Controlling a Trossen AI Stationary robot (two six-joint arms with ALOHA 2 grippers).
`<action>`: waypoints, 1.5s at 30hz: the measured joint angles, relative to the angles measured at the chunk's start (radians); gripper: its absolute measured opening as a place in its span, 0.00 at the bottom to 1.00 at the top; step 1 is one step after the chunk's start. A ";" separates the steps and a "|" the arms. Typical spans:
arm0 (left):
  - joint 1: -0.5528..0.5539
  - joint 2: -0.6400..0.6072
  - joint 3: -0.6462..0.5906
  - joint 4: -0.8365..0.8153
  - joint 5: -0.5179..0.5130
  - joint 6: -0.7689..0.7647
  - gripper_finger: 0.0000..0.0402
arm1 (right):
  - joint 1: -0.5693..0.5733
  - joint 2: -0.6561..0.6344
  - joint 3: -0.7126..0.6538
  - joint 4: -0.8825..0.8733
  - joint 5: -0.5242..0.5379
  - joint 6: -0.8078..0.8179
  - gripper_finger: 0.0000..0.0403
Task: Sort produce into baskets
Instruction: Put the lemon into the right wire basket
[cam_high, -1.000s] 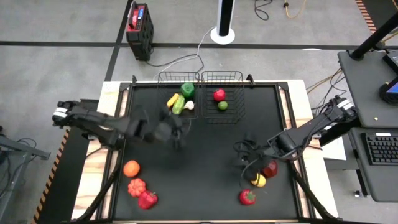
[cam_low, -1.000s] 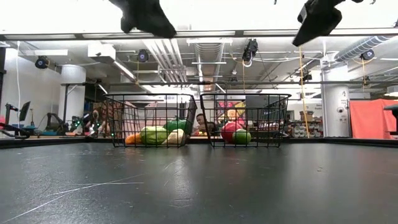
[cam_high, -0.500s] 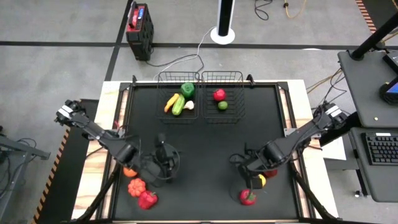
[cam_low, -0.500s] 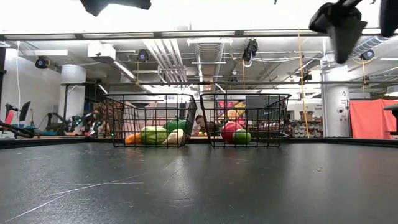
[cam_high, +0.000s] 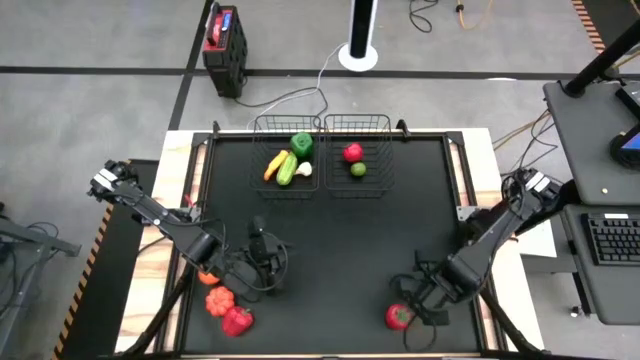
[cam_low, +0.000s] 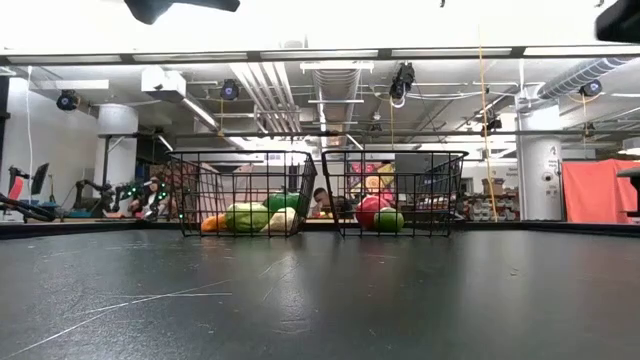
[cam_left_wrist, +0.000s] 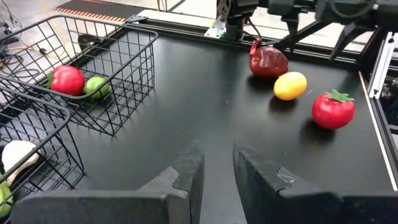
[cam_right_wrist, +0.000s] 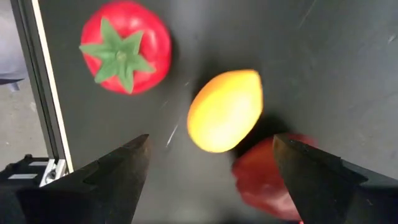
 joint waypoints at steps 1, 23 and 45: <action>0.000 0.000 0.000 0.000 0.000 0.000 0.17 | 0.013 0.006 0.000 0.001 0.002 0.014 0.81; 0.000 0.000 0.000 0.001 -0.051 -0.008 0.17 | 0.044 0.048 -0.182 0.153 0.044 0.056 0.81; 0.001 0.000 0.000 0.001 -0.101 -0.006 0.17 | 0.011 0.048 -0.291 0.272 0.069 0.028 0.77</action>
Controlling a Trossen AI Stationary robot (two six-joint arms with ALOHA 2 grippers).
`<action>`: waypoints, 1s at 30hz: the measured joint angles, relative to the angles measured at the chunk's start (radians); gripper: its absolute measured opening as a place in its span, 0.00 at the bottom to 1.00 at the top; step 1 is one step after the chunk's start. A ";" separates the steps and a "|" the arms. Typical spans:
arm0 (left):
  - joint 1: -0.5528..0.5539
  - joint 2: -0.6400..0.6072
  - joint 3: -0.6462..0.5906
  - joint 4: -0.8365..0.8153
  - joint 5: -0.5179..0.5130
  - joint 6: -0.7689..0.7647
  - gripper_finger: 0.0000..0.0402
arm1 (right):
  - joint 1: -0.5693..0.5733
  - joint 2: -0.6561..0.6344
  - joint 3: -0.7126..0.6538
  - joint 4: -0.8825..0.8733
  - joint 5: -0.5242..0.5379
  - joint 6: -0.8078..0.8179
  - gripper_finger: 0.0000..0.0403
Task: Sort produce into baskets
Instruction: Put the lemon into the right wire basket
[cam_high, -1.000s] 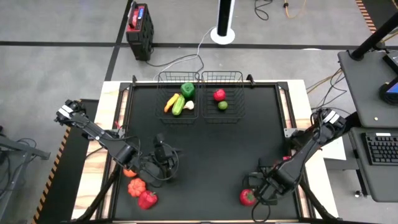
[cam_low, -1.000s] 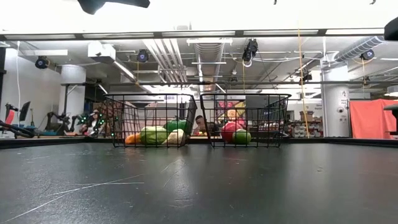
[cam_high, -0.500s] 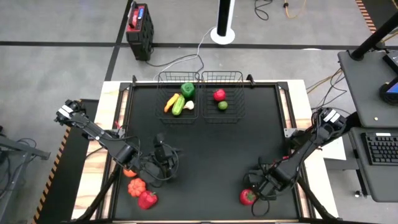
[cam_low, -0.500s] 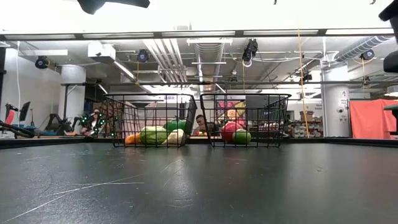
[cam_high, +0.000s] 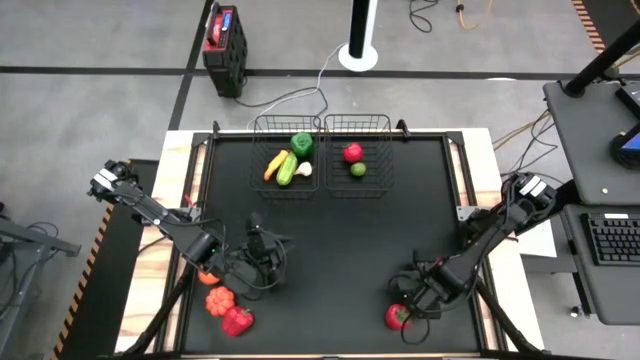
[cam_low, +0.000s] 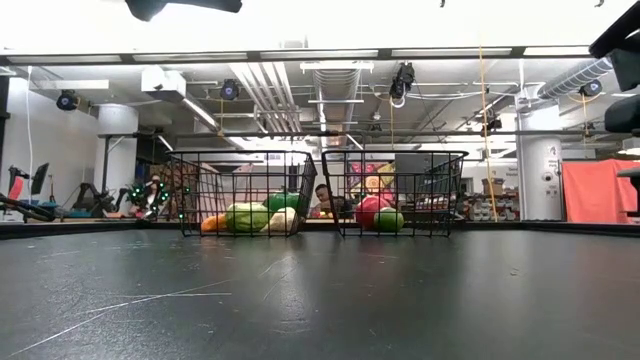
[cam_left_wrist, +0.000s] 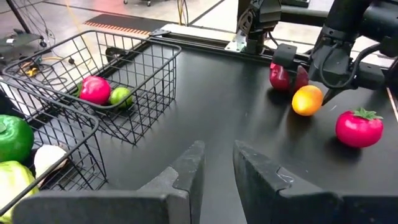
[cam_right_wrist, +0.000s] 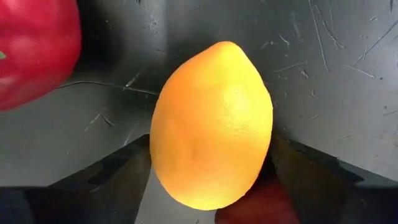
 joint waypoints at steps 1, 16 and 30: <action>0.000 0.000 0.000 0.000 -0.001 0.000 0.17 | -0.001 0.000 0.000 0.000 0.000 0.000 0.76; 0.000 0.017 -0.001 0.001 -0.026 0.002 0.17 | -0.063 -0.001 0.080 -0.067 0.064 -0.059 0.61; -0.001 0.063 0.003 0.020 -0.027 -0.005 0.17 | -0.412 -0.002 0.435 -0.234 0.145 -0.510 0.62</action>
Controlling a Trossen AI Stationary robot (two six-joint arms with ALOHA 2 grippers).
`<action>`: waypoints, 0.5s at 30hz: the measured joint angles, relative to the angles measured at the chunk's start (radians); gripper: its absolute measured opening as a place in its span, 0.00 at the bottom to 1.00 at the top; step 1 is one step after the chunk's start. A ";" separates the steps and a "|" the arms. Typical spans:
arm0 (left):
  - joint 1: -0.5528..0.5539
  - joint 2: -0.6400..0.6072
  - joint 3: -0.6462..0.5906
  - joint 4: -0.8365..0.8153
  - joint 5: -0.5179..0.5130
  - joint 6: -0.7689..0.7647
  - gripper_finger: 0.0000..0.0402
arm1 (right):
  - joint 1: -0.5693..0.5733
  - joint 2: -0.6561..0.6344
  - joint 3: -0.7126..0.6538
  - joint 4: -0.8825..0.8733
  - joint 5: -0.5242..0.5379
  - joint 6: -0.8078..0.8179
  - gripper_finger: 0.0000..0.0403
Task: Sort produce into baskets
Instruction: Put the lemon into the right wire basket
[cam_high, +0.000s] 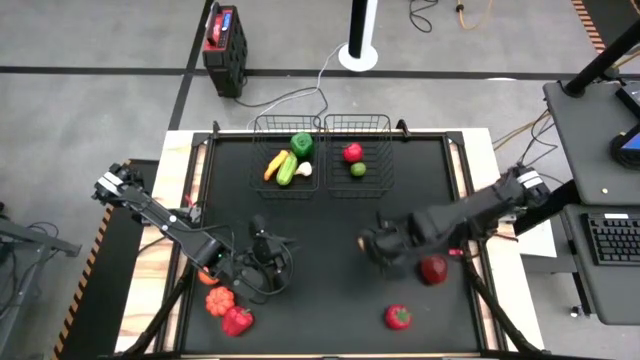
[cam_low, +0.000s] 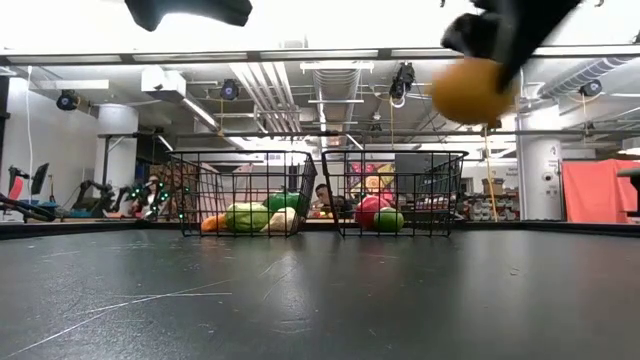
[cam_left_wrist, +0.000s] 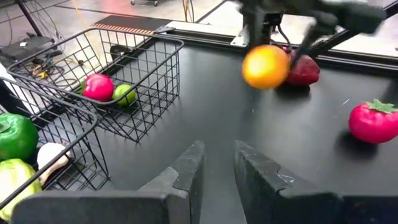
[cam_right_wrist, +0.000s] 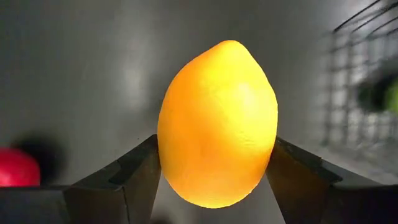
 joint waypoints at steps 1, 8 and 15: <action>-0.001 0.000 0.000 0.004 0.000 0.000 0.17 | -0.032 0.000 0.028 0.000 -0.010 -0.024 0.62; -0.028 0.000 0.000 0.005 0.000 -0.008 0.17 | -0.229 0.002 0.181 -0.010 -0.049 -0.228 0.62; -0.055 0.000 0.000 0.003 -0.001 -0.026 0.17 | -0.414 0.003 0.239 -0.035 -0.066 -0.351 0.62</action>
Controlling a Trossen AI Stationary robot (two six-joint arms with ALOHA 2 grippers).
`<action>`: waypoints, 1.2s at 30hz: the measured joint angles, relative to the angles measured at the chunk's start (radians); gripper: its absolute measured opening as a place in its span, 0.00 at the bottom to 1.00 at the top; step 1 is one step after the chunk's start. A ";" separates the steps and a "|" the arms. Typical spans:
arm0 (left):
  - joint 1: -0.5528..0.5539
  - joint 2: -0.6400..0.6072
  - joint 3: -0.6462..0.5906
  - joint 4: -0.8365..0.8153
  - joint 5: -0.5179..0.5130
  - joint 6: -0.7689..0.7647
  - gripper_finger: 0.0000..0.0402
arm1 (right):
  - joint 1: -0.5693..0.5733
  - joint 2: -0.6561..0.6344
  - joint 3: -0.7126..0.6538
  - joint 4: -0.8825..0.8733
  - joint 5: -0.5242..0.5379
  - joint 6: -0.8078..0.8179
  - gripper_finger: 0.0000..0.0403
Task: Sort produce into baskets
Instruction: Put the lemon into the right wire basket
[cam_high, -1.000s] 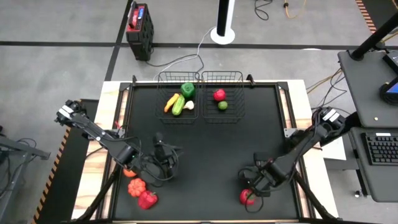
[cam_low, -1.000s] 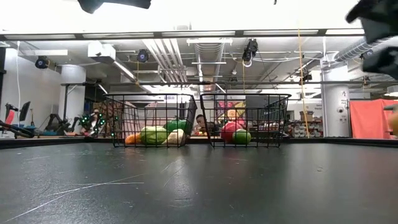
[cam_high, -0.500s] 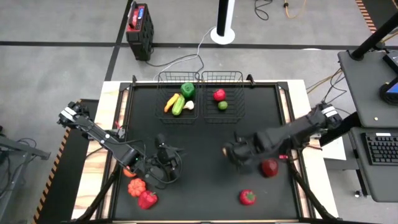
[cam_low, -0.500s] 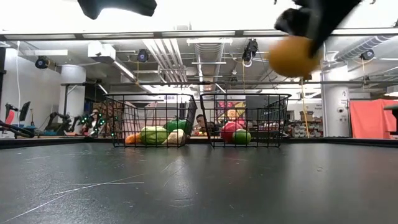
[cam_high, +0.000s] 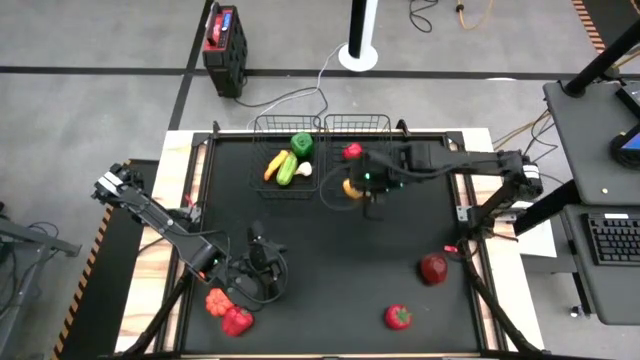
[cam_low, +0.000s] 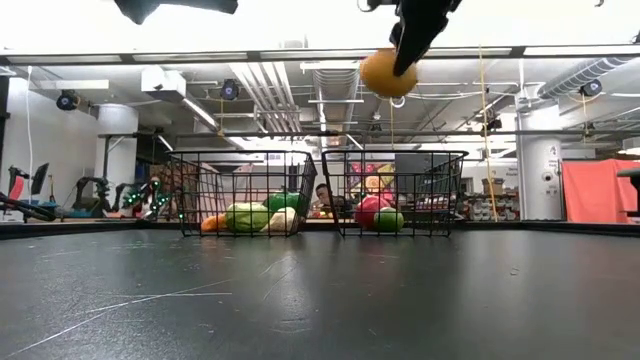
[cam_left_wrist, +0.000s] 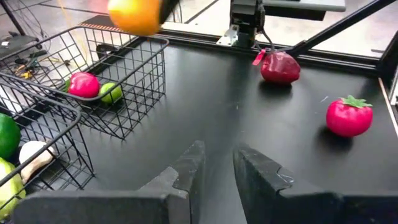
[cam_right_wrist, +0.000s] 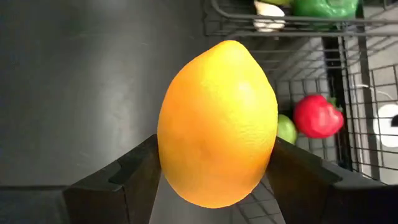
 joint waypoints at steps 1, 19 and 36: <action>-0.004 0.000 0.000 0.000 0.000 -0.001 0.17 | -0.025 0.000 0.000 -0.001 -0.015 -0.010 0.62; -0.028 -0.024 0.000 -0.069 -0.130 -0.066 0.17 | -0.400 0.258 0.099 -0.123 -0.041 0.349 0.62; -0.030 -0.024 0.000 -0.109 -0.130 -0.105 0.17 | -0.445 0.347 0.088 -0.053 0.107 0.417 0.62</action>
